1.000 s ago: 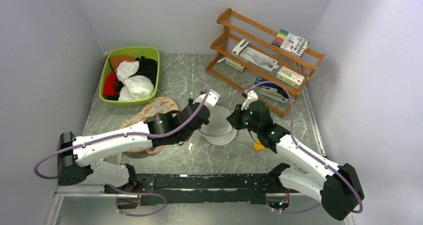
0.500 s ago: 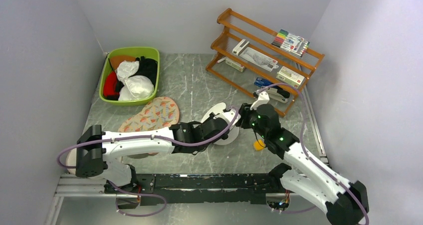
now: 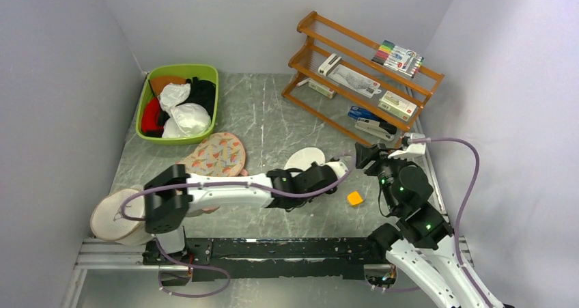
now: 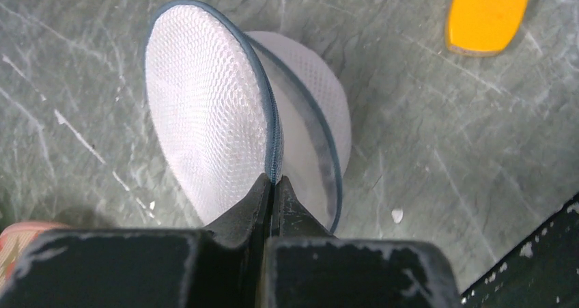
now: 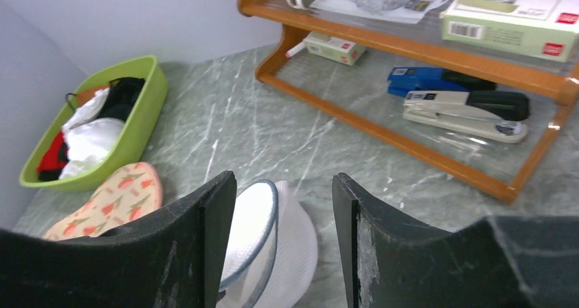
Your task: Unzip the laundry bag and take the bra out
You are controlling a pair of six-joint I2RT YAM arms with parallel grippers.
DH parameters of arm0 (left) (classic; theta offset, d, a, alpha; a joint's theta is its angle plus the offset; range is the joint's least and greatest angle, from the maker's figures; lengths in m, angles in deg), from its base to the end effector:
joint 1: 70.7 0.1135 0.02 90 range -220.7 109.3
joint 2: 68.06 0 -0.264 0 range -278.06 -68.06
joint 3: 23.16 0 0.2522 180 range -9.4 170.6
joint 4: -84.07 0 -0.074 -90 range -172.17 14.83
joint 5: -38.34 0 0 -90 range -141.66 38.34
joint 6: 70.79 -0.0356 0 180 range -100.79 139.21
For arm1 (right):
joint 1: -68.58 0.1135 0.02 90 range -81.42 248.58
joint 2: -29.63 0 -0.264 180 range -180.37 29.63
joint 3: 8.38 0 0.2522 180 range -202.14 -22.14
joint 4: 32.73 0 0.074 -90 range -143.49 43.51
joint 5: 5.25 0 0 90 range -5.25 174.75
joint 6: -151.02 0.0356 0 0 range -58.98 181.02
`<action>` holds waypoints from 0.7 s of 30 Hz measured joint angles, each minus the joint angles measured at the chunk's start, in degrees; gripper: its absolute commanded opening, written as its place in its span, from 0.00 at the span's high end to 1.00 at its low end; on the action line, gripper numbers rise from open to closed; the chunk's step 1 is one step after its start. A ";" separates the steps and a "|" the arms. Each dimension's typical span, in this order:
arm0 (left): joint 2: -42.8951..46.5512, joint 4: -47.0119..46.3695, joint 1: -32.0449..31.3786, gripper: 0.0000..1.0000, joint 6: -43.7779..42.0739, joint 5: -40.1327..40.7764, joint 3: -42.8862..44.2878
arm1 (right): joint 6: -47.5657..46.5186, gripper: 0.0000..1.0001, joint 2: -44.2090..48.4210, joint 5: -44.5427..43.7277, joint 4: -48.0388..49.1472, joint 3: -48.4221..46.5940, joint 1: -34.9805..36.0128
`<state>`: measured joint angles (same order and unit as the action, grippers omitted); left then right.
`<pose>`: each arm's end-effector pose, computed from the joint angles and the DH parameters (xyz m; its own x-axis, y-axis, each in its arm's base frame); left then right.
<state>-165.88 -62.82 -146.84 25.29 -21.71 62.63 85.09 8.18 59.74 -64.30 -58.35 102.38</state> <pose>0.1075 -0.3613 0.2482 -0.2490 0.6261 -0.7389 0.7346 0.6193 0.2772 0.0931 0.0442 0.3248 -0.1029 0.3759 -0.9209 -0.1219 0.9141 0.3867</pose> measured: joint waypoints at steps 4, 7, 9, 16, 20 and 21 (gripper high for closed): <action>-7.19 0.63 -0.09 0.89 0.15 -0.02 4.94 | -0.98 0.47 1.05 -2.03 -2.21 -0.15 0.00; -10.54 0.74 -0.09 0.89 0.13 -0.02 5.38 | -1.29 0.47 1.81 -2.05 -2.93 -0.15 0.00; -12.17 0.74 -0.09 0.89 0.17 -0.07 5.40 | -1.53 0.47 2.10 -2.19 -3.23 -0.15 0.00; -15.54 -0.35 -0.07 0.88 1.68 -0.81 5.22 | -2.05 0.48 3.87 -3.41 -4.09 0.11 0.00; -17.11 -0.87 -0.07 0.84 2.36 -0.87 5.18 | -2.08 0.48 5.03 -4.24 -4.59 0.11 0.00; -17.46 -0.87 -0.07 0.79 2.54 -0.87 5.18 | -2.08 0.48 5.20 -4.46 -4.85 0.09 0.00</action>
<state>-183.35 -63.69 -146.91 27.83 -22.58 67.81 83.02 13.38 55.28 -69.15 -58.26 102.38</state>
